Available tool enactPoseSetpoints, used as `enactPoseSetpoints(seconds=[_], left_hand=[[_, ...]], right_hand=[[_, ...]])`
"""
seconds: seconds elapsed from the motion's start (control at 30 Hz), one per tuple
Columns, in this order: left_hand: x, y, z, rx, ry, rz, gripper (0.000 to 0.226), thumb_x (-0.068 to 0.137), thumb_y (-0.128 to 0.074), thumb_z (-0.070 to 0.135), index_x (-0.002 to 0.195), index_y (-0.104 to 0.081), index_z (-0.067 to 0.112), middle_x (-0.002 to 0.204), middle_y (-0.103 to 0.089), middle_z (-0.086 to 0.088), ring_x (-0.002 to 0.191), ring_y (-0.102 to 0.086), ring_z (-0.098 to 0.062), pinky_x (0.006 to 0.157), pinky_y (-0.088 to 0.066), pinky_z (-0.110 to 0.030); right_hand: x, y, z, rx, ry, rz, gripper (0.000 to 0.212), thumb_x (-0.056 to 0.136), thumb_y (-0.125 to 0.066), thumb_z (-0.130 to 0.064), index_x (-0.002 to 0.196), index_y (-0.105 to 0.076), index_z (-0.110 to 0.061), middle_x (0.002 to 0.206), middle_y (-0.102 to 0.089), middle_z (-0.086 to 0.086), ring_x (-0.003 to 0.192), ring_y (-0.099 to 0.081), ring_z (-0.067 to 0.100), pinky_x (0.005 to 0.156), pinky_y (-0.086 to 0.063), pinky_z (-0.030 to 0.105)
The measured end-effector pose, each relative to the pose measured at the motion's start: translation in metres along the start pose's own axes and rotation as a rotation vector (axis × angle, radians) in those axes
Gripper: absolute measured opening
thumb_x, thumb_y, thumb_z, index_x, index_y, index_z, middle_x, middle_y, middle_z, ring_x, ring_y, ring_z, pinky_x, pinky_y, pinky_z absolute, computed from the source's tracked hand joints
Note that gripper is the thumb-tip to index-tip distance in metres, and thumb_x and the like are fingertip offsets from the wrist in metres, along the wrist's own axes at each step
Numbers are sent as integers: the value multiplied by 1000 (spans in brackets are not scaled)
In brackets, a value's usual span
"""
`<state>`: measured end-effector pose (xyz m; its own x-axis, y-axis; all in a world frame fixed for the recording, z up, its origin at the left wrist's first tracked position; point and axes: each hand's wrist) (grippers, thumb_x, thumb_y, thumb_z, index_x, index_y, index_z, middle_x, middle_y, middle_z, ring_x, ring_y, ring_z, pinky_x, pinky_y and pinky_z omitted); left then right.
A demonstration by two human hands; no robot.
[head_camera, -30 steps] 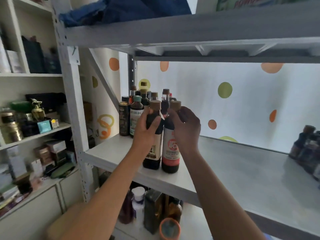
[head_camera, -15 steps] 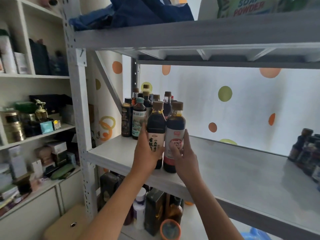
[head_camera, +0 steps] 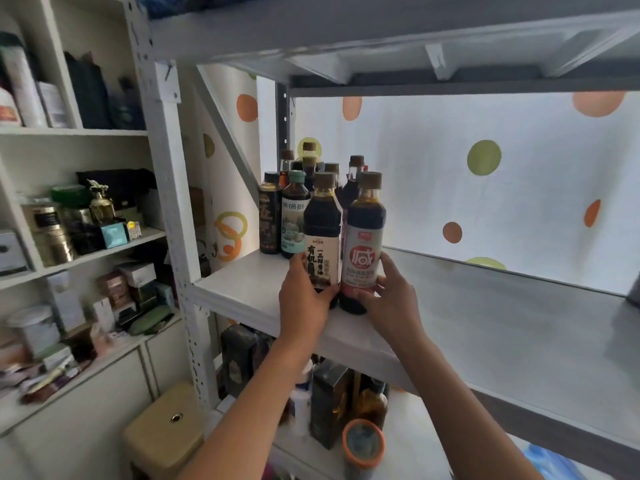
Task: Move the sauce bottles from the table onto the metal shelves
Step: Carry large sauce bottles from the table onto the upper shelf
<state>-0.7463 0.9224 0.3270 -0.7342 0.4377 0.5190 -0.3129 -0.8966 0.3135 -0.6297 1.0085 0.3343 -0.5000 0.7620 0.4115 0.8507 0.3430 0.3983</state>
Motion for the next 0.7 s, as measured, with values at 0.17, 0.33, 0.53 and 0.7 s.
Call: enactPoseSetpoints(seconds=[0.17, 0.33, 0.53, 0.7], left_hand=[[37, -12, -15, 53, 30, -62, 71, 77, -80, 22, 136, -40, 15, 132, -59, -5, 122, -56, -24, 99, -47, -36], [66, -25, -27, 56, 41, -101, 76, 81, -77, 19, 144, -34, 16, 138, -54, -6, 127, -51, -26, 102, -42, -38], [89, -37, -41, 29, 46, -92, 61, 82, -75, 18, 136, -46, 14, 134, -57, -6, 124, -53, -25, 100, -42, -35], [106, -44, -46, 75, 68, -85, 53, 81, -76, 21, 129, -55, 11, 127, -63, -9, 120, -57, -27, 97, -43, -34]], right_hand=[[33, -18, 3, -30, -41, -1, 66, 79, -80, -27, 135, -45, -32, 117, -72, -3, 102, -69, 16, 86, -59, 39], [66, -31, 7, -7, -116, 44, 59, 77, -83, -26, 130, -58, -25, 110, -74, -1, 92, -68, 14, 75, -55, 26], [91, -55, 15, -83, -128, 84, 66, 79, -80, -34, 138, -51, -28, 111, -73, -2, 100, -69, 19, 84, -59, 42], [99, -66, 20, -284, -109, 135, 66, 86, -68, -46, 145, -39, -33, 111, -73, -2, 102, -68, 24, 80, -57, 39]])
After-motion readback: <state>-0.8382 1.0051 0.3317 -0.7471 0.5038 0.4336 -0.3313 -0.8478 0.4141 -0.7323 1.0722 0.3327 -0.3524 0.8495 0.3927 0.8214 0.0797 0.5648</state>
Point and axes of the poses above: each hand's wrist, its own x-axis towards the middle knuckle, its own y-axis out of the back of the hand, z = x × y
